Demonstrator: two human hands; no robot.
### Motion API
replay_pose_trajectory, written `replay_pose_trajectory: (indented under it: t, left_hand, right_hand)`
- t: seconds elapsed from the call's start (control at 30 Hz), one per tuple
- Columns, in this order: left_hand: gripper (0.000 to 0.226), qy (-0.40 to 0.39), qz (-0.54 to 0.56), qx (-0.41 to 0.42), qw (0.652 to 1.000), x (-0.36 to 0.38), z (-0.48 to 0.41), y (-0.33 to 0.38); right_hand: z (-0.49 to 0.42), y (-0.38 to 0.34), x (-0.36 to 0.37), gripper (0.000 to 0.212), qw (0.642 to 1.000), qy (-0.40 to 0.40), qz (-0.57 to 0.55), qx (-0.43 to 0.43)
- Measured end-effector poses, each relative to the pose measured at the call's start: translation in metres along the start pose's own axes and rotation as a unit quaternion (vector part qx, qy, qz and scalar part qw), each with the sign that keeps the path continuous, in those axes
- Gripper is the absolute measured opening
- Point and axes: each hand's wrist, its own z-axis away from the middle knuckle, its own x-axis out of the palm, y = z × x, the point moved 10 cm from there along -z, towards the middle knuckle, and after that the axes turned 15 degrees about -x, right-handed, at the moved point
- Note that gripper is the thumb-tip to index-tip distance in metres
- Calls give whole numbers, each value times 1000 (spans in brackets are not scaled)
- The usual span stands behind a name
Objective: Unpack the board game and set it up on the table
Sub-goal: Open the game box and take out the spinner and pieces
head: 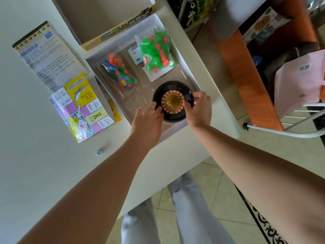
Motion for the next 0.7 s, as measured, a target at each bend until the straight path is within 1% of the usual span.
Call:
replay_pose_trajectory:
  t: [0.17,0.33,0.43,0.5,0.57,0.63,0.7]
  left_hand:
    - [63,11,-1,9,1000,1,1,-1]
    - [62,27,32,5,999,1,5,-1]
    - [63,36,67,7,997,-3,8,-2]
    - [63,40,109,3,993,-8,12,-5]
    - [69,68,170,-11,983,-17,19,-14]
    - [77,117,229,-28,966,-25,31,-26]
    - [82,132,298,-71,943,-24,41,-42]
  right_hand:
    - [-17,9,-5,19,999,-12,31,14]
    - [-17,2,-11,16,1000,-4,14,-9]
    - [-15,1,-10,18,999,-22,6,-28]
    - [-14,1,-12,20,999,-33,-5,-34]
    - [-11,0,-13,21,998,-45,-39,-29]
    - [-6,-7,-13,22,995,-58,-69,-32]
    - [1,-18,-14,22,993,-68,-85,-44]
